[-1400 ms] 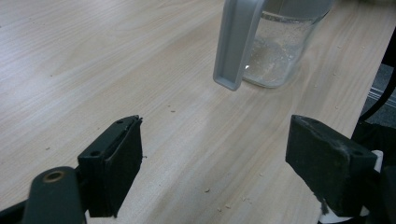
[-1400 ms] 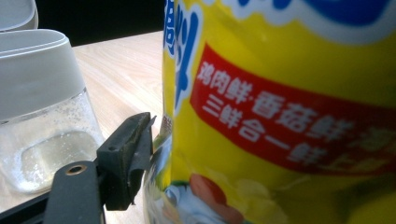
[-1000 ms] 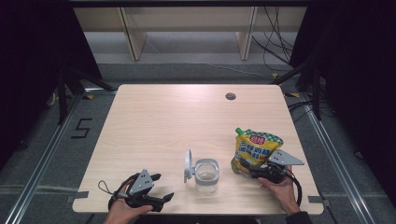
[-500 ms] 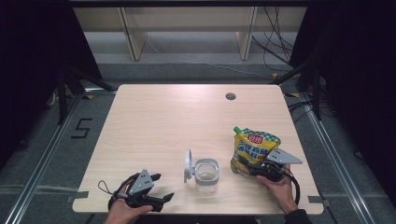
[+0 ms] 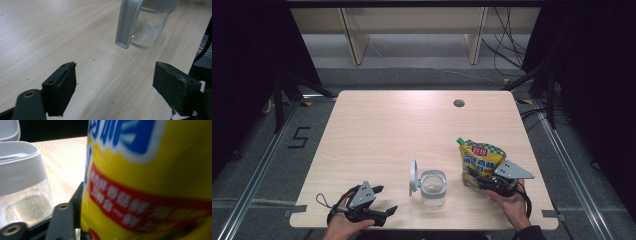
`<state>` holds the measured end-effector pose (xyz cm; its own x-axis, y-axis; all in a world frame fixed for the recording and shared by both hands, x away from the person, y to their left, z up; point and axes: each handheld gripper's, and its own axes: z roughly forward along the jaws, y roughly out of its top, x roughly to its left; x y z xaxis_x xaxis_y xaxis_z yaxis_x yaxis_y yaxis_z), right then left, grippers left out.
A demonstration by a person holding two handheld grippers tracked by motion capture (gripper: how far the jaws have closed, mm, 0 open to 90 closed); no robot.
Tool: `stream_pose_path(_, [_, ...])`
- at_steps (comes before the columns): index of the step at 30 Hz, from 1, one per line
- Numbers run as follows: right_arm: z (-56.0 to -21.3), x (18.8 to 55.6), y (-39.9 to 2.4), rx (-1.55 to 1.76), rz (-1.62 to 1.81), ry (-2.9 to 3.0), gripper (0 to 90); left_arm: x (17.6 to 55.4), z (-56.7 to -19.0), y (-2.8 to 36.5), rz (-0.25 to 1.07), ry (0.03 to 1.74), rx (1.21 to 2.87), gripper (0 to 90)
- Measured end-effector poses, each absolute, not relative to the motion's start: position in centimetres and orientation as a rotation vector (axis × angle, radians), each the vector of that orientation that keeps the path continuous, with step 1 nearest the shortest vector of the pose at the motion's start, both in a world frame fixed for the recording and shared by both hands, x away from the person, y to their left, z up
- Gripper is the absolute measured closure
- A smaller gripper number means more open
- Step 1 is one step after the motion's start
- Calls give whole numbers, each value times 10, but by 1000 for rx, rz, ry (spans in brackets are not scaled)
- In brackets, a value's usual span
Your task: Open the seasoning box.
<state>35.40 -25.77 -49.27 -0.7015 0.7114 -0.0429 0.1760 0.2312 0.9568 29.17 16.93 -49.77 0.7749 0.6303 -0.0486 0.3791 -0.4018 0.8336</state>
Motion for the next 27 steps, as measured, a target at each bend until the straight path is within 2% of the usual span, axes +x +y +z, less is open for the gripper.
stream_pose_path(10, [-476,342,-258,652,1391,2001,509,292,-499,169,341,758,2020,184])
stream_pose_path(27, [-447,304,-236,307,966,2010,511,292,-497,172,357,758,2040,183])
